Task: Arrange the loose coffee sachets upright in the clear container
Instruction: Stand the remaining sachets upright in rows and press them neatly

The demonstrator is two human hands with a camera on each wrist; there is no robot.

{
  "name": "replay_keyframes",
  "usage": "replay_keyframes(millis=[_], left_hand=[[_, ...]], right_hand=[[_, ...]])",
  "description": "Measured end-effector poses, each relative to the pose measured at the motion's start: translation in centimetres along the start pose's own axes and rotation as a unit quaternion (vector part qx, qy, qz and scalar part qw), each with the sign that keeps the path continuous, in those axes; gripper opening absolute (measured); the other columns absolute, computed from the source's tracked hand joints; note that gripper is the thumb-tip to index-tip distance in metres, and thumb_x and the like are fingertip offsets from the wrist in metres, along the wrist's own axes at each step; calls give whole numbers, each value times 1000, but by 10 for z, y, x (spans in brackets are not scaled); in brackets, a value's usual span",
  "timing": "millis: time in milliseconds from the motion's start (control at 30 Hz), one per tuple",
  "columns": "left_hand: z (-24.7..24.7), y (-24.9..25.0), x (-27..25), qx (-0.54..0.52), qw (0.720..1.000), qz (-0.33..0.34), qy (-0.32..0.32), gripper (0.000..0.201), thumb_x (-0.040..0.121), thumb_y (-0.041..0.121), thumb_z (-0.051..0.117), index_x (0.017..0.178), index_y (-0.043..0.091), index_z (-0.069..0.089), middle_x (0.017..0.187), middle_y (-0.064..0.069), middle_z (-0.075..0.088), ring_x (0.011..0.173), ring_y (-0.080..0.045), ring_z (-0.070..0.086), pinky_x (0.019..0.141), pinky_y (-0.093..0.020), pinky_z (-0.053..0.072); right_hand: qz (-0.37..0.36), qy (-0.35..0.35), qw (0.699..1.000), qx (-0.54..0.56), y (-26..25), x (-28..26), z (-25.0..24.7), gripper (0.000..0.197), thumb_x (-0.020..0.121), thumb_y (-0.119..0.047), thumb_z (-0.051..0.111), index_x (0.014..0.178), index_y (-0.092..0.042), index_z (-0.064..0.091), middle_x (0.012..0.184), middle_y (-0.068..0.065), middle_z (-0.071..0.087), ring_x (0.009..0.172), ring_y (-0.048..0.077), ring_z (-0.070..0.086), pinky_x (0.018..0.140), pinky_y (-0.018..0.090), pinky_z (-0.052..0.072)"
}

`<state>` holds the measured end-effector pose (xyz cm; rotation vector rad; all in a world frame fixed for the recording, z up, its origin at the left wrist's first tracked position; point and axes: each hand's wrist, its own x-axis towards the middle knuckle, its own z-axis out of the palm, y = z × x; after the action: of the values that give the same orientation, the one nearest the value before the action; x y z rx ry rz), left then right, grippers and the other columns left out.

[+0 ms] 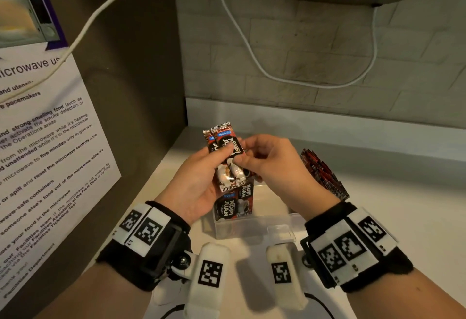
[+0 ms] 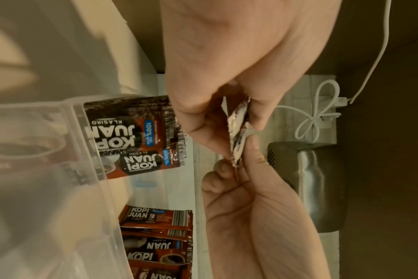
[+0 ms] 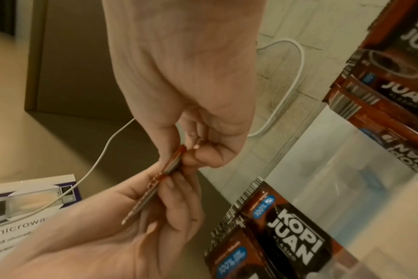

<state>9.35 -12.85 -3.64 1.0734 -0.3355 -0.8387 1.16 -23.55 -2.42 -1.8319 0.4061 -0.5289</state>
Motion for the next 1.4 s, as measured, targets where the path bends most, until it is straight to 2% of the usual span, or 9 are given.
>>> replay_keyframes(millis=[300, 433, 567, 767, 900, 1100, 1200, 1333, 1400], left_hand=[[11, 4, -4, 74, 997, 9, -19, 25, 99, 23, 47, 116, 20, 66, 110, -10, 72, 92, -18, 69, 76, -30, 55], [1, 14, 1, 180, 980, 55, 62, 40, 93, 33, 56, 132, 35, 54, 142, 2, 43, 109, -10, 47, 74, -22, 36], [-21, 2, 6, 231, 962, 30, 145, 65, 85, 29, 64, 143, 38, 37, 146, 6, 30, 119, -14, 36, 100, -43, 34], [-20, -44, 0, 317, 943, 16, 100, 104, 46, 18, 68, 139, 49, 32, 126, 4, 49, 109, -19, 56, 84, -44, 56], [-19, -54, 4, 299, 951, 12, 79, 98, 71, -14, 56, 147, 38, 21, 123, -2, 49, 110, -19, 56, 77, -32, 56], [-13, -53, 3, 297, 952, 17, 73, 92, 83, -17, 46, 151, 33, 10, 107, 9, 50, 91, -2, 52, 53, -9, 47], [-19, -55, 6, 295, 952, 28, 79, 108, 82, -15, 52, 149, 45, -8, 135, 4, 45, 112, -12, 54, 65, -17, 51], [-22, -56, 9, 361, 927, 82, 53, 105, 75, -5, 55, 145, 58, 9, 145, 3, 36, 124, -18, 49, 92, -36, 53], [-20, -56, 8, 392, 915, 87, 38, 96, 79, -10, 50, 147, 50, 19, 150, 5, 26, 126, -15, 45, 95, -27, 47]], right_hand=[[7, -16, 1000, -4, -9, -3, -2, 19, 80, 7, 68, 85, -11, 64, 73, 8, 62, 50, -1, 55, 46, 8, 39], [42, 59, 997, 12, -3, -5, -26, 20, 78, 10, 67, 85, -8, 62, 74, 1, 66, 48, -7, 57, 43, 6, 38], [123, 29, 987, -100, 17, -13, -36, 21, 78, 1, 71, 95, -10, 67, 83, 1, 71, 63, 4, 66, 52, 15, 50], [185, -21, 964, -191, 46, -5, -13, 27, 70, 5, 77, 93, -4, 67, 89, 12, 71, 80, 26, 70, 73, 43, 60], [187, -19, 944, -271, 56, 3, -3, 20, 73, -5, 75, 90, -6, 65, 87, 11, 70, 81, 26, 68, 76, 42, 59], [175, -48, 923, -339, 54, 3, 11, 34, 78, -13, 68, 106, -10, 49, 103, 8, 63, 92, 25, 62, 69, 30, 48], [167, -72, 928, -325, 51, 2, 14, 26, 80, -12, 65, 102, -10, 51, 105, 8, 63, 91, 24, 62, 72, 32, 51], [145, -84, 935, -312, 52, 1, 15, 25, 80, -13, 63, 105, -11, 60, 102, 7, 66, 96, 24, 63, 74, 28, 49], [143, -90, 938, -303, 52, 2, 15, 28, 79, -11, 64, 107, -11, 60, 103, 7, 67, 97, 24, 63, 73, 26, 46]])
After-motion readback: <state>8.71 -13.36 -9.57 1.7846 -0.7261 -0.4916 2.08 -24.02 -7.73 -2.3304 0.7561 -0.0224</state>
